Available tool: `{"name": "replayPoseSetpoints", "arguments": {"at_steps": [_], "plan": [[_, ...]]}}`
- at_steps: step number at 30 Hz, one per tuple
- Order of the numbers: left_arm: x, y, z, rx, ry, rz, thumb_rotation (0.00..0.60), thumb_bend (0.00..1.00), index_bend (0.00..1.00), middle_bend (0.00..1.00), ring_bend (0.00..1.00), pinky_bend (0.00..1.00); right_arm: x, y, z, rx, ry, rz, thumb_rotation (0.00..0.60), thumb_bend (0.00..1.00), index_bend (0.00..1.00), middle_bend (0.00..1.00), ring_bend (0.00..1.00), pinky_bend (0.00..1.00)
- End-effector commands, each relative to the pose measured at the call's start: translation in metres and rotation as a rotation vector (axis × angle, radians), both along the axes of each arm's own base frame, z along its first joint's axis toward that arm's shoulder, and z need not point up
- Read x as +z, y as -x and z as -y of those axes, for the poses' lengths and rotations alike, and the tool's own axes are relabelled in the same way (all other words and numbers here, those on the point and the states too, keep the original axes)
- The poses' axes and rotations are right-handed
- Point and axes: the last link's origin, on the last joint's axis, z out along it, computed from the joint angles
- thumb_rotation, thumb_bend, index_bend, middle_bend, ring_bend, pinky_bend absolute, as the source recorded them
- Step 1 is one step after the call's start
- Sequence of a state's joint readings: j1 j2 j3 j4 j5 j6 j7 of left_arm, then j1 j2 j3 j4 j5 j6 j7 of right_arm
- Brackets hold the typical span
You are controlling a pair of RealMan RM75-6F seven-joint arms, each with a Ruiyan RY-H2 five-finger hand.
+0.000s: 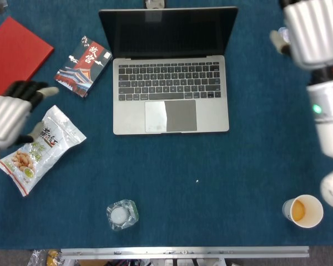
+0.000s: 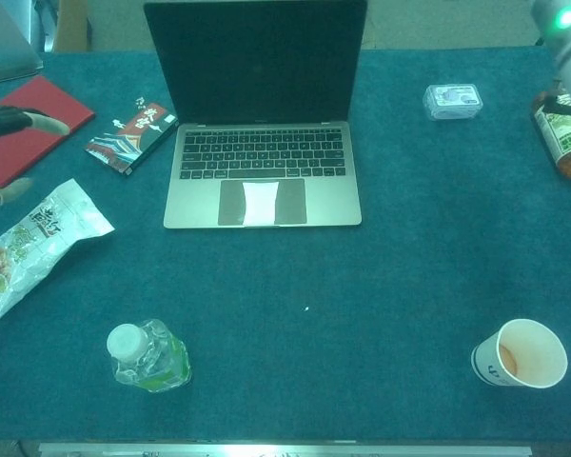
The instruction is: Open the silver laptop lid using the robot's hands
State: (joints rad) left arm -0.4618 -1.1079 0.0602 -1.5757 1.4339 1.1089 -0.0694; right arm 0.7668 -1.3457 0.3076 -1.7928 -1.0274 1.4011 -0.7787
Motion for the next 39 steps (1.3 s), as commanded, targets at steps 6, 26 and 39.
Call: {"name": "replayPoseSetpoints", "arguments": {"at_steps": [6,26,39], "plan": [[0.04,0.023,0.02,0.076,-0.164,0.006,0.6,0.42,0.17,0.13,0.09,0.07,0.02,0.053,-0.041,-0.077,-0.001,0.016,0.6,0.14,0.12,0.26,0.12,0.16],[0.091,0.059,0.08,0.194,-0.39,0.018,0.6,0.42,0.17,0.13,0.09,0.07,0.032,0.142,-0.115,-0.239,0.05,0.113,0.6,0.14,0.12,0.26,0.12,0.16],[0.09,0.065,0.109,0.237,-0.42,0.022,0.6,0.42,0.17,0.13,0.09,0.07,0.031,0.17,-0.142,-0.32,0.068,0.154,0.6,0.14,0.12,0.26,0.12,0.16]]}}
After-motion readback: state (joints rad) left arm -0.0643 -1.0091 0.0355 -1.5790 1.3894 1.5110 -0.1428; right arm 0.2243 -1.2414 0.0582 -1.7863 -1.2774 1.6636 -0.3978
